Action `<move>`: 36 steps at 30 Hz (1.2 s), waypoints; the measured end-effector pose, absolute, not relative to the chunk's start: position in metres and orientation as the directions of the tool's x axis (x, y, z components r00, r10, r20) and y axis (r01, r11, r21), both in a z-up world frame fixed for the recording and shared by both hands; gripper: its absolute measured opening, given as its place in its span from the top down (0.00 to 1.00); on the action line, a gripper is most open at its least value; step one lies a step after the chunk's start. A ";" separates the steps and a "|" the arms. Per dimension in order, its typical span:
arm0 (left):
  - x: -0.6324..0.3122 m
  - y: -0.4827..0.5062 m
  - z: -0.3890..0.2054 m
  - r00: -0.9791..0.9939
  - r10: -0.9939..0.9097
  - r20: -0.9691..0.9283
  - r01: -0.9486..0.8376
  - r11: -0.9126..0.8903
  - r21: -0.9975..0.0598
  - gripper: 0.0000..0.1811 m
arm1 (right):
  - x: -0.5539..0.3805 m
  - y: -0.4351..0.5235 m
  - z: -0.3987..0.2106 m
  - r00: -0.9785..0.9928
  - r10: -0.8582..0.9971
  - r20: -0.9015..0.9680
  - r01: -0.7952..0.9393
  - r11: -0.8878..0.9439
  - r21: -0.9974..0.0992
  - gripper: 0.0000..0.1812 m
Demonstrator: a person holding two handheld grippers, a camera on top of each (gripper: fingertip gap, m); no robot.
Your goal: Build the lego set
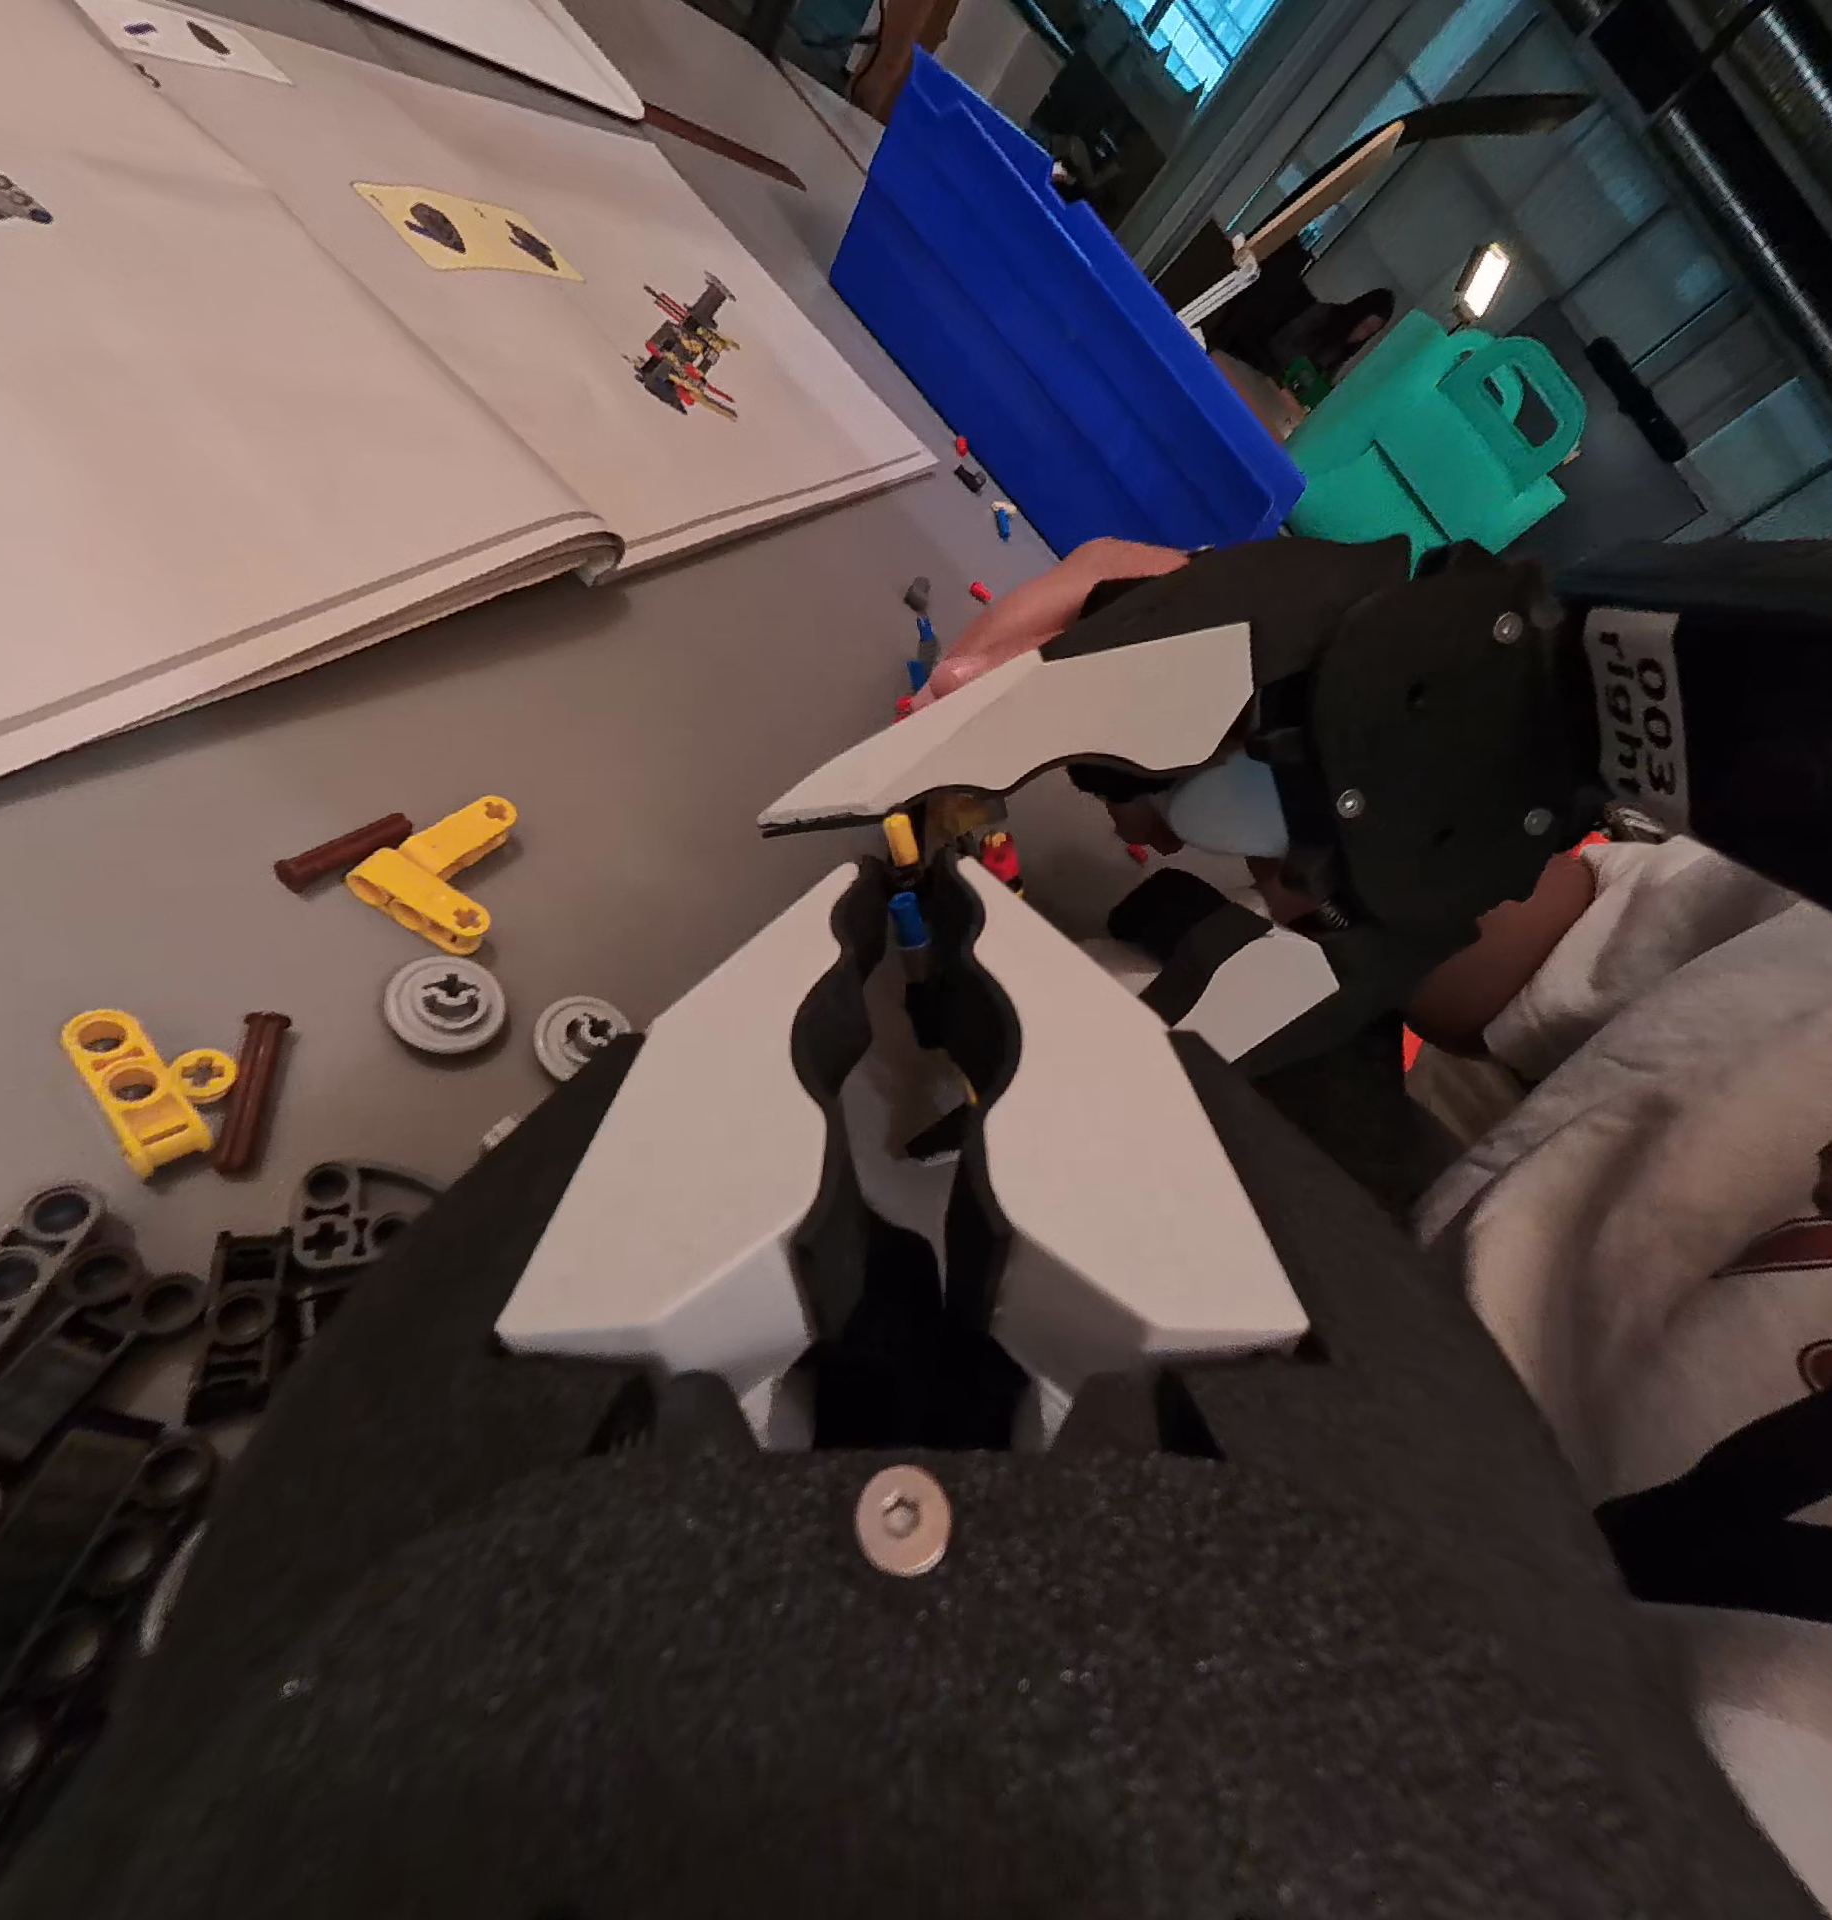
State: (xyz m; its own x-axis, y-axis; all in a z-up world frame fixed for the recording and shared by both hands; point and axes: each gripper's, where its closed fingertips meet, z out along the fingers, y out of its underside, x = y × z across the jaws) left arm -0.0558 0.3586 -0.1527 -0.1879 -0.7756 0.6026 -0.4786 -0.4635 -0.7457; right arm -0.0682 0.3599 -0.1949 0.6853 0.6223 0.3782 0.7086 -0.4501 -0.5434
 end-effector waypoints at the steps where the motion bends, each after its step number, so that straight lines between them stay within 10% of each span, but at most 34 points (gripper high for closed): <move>1: -0.056 0.359 -0.150 -0.191 -0.767 0.613 -0.471 -0.476 -0.743 0.97 | -0.068 0.361 -0.193 0.687 0.619 0.382 0.707 -0.447 -0.548 0.57; 36: -0.055 0.359 -0.150 -0.181 -0.747 0.640 -0.468 -0.506 -0.724 0.97 | -0.066 0.361 -0.197 0.666 0.618 0.418 0.734 -0.445 -0.513 0.58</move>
State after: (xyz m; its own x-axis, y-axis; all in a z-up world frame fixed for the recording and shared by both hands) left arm -0.0551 0.3587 -0.1505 -0.1814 -0.7469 0.6397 -0.4682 -0.5065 -0.7241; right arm -0.0659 0.3612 -0.1970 0.6661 0.6179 0.4177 0.7343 -0.4448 -0.5128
